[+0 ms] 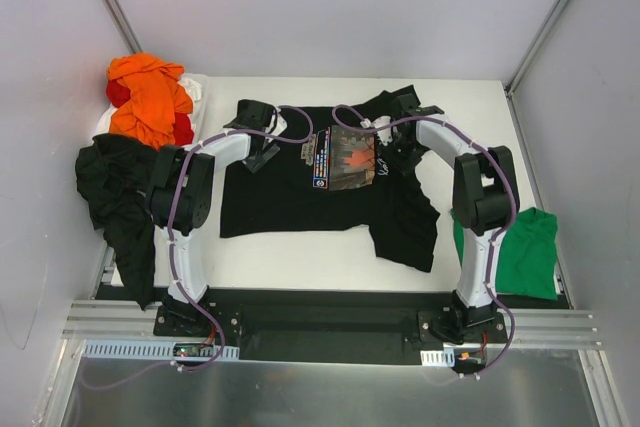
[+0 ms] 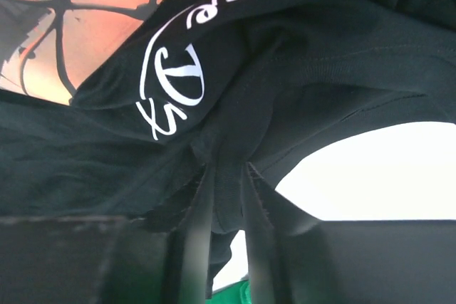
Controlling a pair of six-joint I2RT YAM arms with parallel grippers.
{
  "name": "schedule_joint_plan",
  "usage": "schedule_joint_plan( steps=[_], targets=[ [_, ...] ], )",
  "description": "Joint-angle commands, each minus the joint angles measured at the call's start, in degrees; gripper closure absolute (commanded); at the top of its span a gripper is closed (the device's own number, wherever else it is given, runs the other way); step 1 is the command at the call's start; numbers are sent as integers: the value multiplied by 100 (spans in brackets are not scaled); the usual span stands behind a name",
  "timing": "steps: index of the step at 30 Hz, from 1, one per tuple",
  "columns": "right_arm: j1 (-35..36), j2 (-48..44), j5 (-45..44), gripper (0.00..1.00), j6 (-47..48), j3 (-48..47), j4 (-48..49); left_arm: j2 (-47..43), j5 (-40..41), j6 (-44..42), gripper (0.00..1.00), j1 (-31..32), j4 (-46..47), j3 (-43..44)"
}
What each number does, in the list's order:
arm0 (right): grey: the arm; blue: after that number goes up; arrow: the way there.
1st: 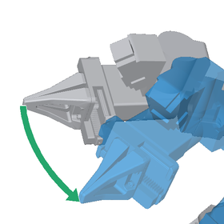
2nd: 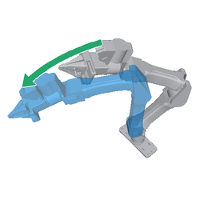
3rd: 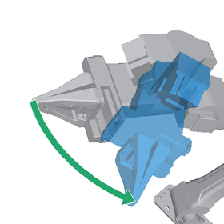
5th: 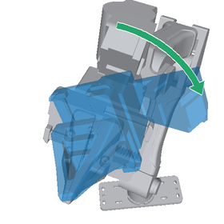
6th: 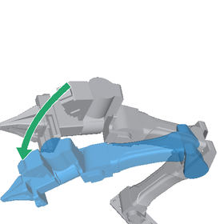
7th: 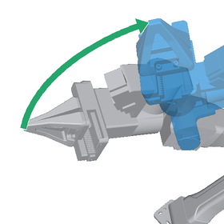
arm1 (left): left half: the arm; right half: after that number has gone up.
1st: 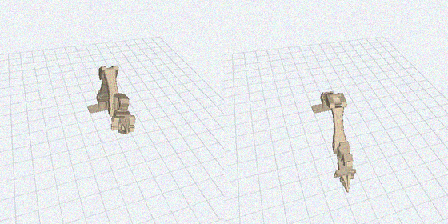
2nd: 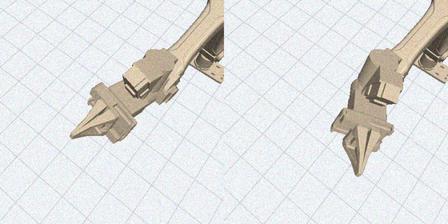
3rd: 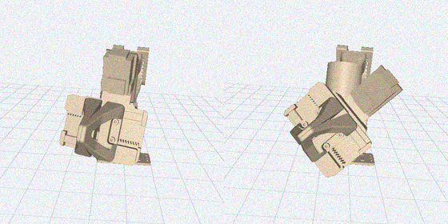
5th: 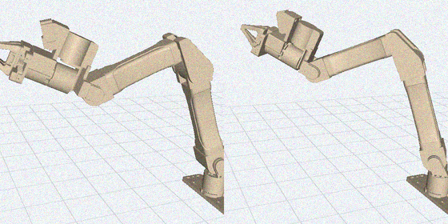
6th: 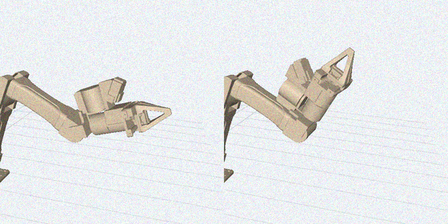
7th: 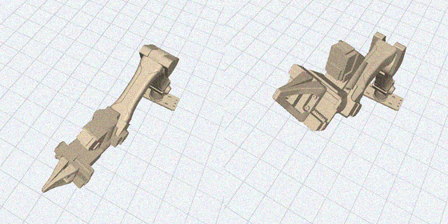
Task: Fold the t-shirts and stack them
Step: Flatten out the tshirt
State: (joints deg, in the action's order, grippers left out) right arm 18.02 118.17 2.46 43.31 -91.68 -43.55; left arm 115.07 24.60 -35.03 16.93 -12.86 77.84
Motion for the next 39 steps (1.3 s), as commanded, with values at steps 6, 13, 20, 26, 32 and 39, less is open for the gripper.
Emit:
schedule_joint_plan(
  steps=[6,13,20,26,32,39],
  targets=[
    [-36,-188,88,97,81,18,-75,-90,-69,154,4,56,-428,-217],
    [-176,-452,0,99,142,238,-66,-116,-96,180,4,56,-428,-217],
    [-229,-620,-210,99,143,177,-101,-134,-87,180,4,56,-436,-217],
    [-396,-716,-632,99,248,221,-66,-116,-96,189,4,56,-428,-235],
    [-554,-725,-791,99,353,335,-48,-116,-96,189,4,56,-427,-226],
    [-730,-813,-843,99,433,659,4,-116,-78,163,4,56,-428,-217]
  ],
)
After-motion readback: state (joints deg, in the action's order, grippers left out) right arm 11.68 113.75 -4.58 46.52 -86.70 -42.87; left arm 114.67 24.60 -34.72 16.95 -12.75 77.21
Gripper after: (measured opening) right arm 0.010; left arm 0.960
